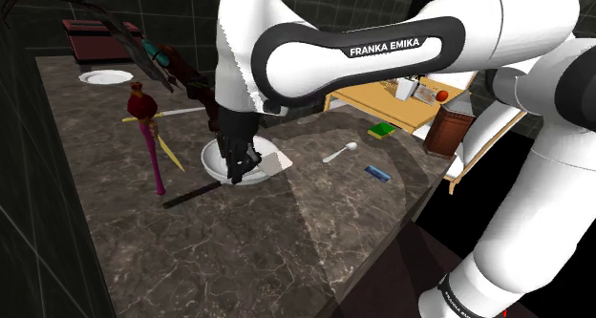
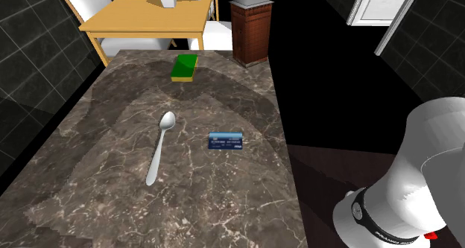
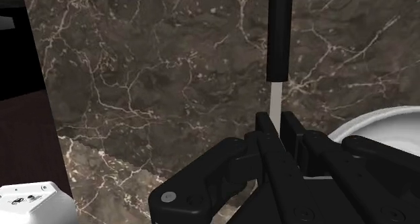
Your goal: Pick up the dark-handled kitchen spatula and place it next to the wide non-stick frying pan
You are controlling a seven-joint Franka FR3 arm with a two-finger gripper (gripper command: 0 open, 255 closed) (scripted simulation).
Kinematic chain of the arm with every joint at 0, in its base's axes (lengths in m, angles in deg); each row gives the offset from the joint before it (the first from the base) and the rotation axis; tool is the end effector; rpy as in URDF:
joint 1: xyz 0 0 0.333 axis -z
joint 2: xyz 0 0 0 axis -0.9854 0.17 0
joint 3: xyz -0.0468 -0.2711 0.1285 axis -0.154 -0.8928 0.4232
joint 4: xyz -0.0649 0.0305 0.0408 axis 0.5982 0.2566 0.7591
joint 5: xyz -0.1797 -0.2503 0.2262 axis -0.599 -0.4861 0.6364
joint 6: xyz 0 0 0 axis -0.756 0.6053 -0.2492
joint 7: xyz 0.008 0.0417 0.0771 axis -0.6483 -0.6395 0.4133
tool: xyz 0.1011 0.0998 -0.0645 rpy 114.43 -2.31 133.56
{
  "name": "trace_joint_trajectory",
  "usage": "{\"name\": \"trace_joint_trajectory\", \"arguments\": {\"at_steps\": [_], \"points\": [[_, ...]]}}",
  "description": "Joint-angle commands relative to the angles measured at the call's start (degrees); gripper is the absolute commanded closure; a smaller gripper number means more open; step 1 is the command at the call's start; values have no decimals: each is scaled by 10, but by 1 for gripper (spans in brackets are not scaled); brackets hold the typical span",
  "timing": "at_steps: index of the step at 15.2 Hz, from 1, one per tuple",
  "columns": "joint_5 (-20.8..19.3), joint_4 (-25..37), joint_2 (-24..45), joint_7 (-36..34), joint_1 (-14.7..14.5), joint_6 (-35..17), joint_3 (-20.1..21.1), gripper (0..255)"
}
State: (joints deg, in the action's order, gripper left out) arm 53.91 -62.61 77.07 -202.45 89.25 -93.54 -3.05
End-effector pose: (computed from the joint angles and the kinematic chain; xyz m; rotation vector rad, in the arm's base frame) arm 0.4494 0.3917 0.4373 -2.2887 2.0851 0.0807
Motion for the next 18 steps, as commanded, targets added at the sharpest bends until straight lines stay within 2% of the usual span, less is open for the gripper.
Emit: {"name": "trace_joint_trajectory", "arguments": {"at_steps": [1,6,18], "points": [[-53,56,62,-48,-47,17,-5,255],[-138,217,186,-110,-175,78,-43,255],[-151,139,199,-121,-164,-6,-53,255]]}}
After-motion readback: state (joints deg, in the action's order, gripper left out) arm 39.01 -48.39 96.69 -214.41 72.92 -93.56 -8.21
